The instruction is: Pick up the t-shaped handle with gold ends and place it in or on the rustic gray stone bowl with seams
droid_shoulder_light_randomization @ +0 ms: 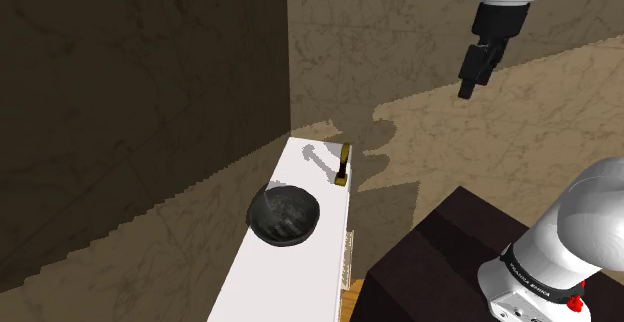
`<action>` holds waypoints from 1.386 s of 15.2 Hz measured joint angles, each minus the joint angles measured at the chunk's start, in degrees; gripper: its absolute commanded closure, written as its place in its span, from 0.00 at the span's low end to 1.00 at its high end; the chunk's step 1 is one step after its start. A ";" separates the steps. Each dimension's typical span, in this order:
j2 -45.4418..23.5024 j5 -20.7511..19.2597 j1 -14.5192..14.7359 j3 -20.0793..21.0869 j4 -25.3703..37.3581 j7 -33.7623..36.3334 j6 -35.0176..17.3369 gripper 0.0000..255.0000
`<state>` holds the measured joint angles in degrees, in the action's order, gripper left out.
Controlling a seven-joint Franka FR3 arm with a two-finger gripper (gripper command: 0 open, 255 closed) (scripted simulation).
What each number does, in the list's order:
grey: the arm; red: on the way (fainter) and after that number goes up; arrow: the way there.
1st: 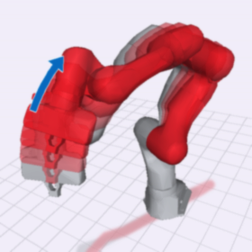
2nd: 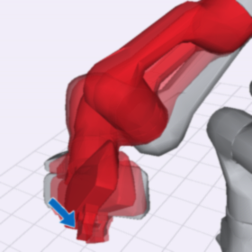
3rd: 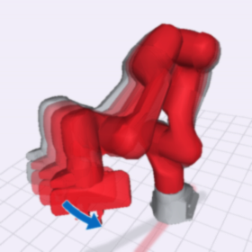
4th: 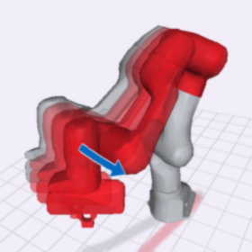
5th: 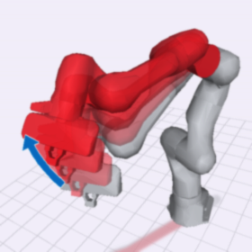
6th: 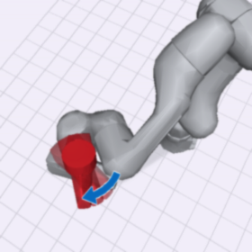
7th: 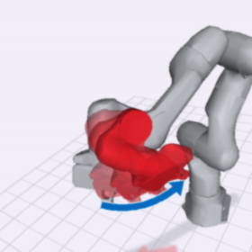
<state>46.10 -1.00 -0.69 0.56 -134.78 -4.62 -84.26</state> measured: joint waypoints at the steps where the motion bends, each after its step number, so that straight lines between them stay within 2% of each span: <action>1: 0.00 0.00 0.00 0.00 0.00 0.00 0.00 0.00; 3: 0.76 1.10 -0.29 1.67 -2.27 3.08 -2.22 0.00; 8: -0.02 5.14 -1.45 8.53 -8.00 15.53 -11.66 0.00; 14: -5.01 9.10 -3.36 18.42 -12.03 31.85 -24.41 0.00; 18: -12.41 9.30 -6.44 25.66 -11.17 43.39 -33.26 0.00; 21: -17.50 7.77 -9.61 30.70 -10.78 52.15 -39.34 0.00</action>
<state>28.60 6.78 -10.31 31.26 -145.57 47.54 -123.61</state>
